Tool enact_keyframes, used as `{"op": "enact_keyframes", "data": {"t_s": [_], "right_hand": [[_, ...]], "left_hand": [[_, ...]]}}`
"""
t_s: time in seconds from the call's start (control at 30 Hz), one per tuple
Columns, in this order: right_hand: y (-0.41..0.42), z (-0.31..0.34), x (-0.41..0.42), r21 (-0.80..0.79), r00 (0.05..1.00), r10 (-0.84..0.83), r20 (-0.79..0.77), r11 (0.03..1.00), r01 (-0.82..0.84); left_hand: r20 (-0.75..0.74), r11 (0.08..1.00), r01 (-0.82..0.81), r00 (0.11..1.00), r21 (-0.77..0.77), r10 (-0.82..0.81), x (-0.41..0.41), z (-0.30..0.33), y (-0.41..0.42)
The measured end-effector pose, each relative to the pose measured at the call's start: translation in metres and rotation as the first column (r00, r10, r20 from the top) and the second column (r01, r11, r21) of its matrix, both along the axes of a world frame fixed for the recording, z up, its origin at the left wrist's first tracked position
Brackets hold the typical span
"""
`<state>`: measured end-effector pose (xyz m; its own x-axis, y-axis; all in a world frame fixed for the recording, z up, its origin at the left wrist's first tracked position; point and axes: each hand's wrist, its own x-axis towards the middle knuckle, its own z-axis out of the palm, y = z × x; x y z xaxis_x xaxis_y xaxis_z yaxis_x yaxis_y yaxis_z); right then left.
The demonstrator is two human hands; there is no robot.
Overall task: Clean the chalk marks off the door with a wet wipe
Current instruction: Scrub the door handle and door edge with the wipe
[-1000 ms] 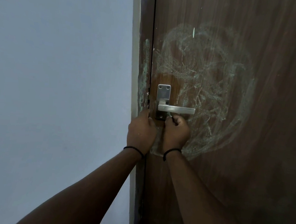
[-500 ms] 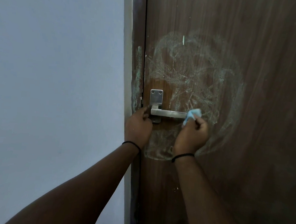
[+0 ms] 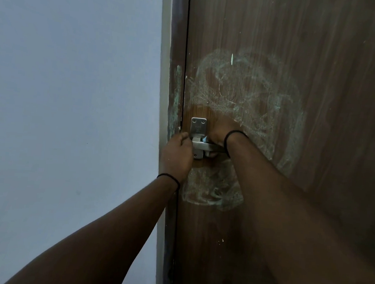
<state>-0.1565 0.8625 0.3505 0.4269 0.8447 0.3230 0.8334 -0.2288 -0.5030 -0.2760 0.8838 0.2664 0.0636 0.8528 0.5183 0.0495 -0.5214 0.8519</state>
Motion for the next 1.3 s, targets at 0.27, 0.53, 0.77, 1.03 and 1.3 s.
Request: {"op": "enact_keyframes", "data": {"t_s": [0.27, 0.53, 0.77, 1.03, 1.3], "right_hand": [[-0.001, -0.022, -0.014, 0.680, 0.988, 0.130, -0.085, 0.732, -0.037], [0.011, -0.010, -0.034, 0.343, 0.716, 0.033, 0.698, 0.862, -0.373], [0.000, 0.001, -0.031, 0.138, 0.556, 0.092, 0.826, 0.924, -0.357], [0.008, -0.008, -0.073, -0.332, 0.234, 0.345, 0.909, 0.939, -0.094], [0.002, 0.001, -0.045, 0.051, 0.288, 0.031, 0.957, 0.961, -0.272]], "left_hand": [[-0.010, 0.998, -0.063, 0.998, 0.009, 0.063, -0.001, 0.002, -0.008], [-0.097, 0.998, -0.043, 0.995, -0.045, 0.038, -0.008, -0.019, -0.005], [-0.202, 0.993, -0.025, 0.979, -0.111, 0.001, -0.013, -0.030, -0.010], [-0.362, 0.994, -0.066, 0.932, -0.090, 0.029, -0.026, -0.046, -0.023], [-0.338, 0.989, -0.106, 0.939, -0.100, 0.066, -0.032, -0.047, -0.015]]}}
